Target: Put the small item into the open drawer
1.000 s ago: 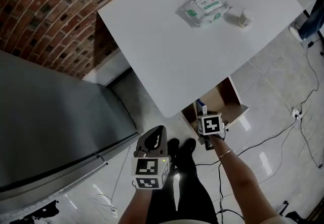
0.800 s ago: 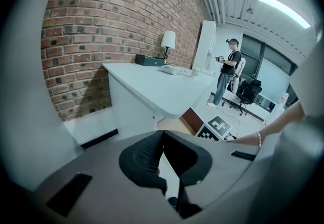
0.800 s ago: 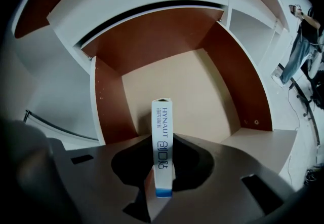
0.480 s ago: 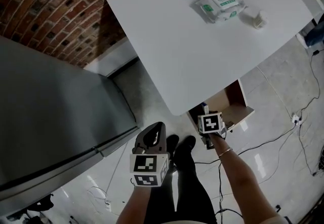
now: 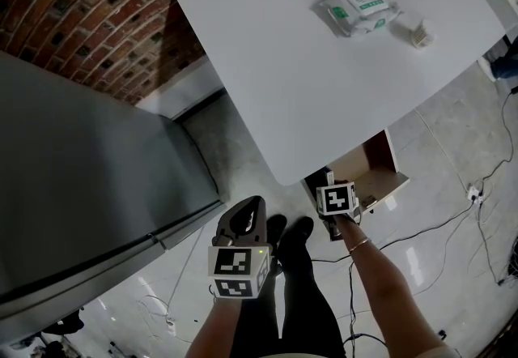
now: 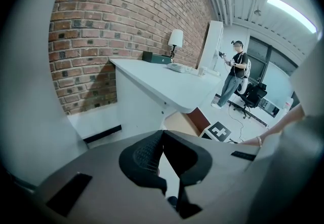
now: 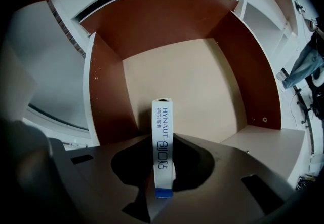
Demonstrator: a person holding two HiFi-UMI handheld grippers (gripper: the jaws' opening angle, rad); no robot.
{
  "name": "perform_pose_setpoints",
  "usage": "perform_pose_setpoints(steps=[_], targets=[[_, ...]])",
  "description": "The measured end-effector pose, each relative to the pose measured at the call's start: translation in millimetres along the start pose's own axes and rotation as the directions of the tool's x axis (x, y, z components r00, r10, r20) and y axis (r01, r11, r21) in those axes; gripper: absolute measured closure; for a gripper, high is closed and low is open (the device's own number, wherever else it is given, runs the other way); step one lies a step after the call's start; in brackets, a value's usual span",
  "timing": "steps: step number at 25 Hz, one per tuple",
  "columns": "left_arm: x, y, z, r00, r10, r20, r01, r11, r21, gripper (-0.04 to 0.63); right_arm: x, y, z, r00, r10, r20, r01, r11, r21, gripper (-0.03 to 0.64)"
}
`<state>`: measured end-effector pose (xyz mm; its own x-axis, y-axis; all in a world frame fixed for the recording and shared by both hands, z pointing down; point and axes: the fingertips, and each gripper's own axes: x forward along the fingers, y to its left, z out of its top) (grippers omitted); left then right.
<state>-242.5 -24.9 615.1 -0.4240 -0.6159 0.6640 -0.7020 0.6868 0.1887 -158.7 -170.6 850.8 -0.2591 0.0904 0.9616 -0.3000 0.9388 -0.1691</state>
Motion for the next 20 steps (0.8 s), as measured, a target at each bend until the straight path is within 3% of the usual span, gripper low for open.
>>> perform_pose_setpoints(steps=[8,20], targets=[[5.6,-6.0,3.4,1.000,-0.009,-0.001,0.009,1.000,0.005,0.575,-3.5,-7.5,5.4,0.999,-0.036,0.024,0.037,0.999,-0.029,0.534],[4.1,-16.2,12.1,1.000,-0.026,0.002,0.026,0.999,0.021,0.575,-25.5,-2.3,-1.8,0.999,0.003,0.046,-0.003,1.000,0.006,0.474]])
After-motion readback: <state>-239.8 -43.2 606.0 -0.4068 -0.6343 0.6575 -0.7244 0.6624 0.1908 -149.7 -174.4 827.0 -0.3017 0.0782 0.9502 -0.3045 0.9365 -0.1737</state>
